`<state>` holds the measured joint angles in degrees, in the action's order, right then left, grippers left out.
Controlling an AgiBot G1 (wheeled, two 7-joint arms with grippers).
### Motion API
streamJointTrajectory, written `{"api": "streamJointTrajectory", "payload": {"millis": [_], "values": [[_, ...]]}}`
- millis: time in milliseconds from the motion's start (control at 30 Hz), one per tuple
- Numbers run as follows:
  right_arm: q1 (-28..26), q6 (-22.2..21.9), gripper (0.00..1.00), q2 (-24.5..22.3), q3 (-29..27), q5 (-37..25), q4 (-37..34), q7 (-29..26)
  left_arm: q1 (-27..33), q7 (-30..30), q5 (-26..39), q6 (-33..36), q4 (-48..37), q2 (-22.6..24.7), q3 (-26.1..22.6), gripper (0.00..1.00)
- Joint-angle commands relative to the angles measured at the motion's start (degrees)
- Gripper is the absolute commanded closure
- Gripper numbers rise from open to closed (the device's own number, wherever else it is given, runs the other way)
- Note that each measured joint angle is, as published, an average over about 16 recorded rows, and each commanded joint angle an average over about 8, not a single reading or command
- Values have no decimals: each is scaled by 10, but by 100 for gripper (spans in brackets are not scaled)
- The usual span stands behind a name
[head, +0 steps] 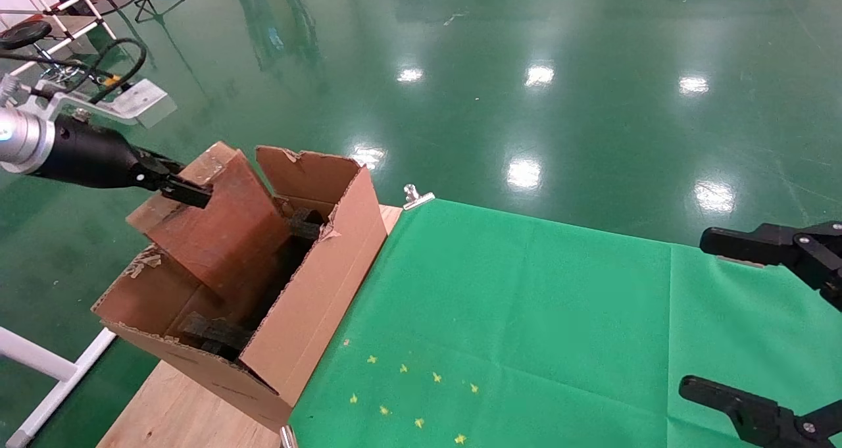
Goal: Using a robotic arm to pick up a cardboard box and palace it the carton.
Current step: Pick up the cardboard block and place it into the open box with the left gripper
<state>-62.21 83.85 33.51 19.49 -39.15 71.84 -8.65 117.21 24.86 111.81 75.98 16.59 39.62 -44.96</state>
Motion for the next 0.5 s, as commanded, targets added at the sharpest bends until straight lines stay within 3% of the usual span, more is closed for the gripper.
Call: {"api": "streamJointTrajectory", "payload": {"millis": [33, 500], "values": [[0, 0, 0, 0, 0, 0, 0, 0, 2, -10, 10, -20, -28, 6, -4, 100], [0, 0, 0, 0, 0, 0, 0, 0, -11, -30, 25, -135, -126, 44, -10, 100]]}}
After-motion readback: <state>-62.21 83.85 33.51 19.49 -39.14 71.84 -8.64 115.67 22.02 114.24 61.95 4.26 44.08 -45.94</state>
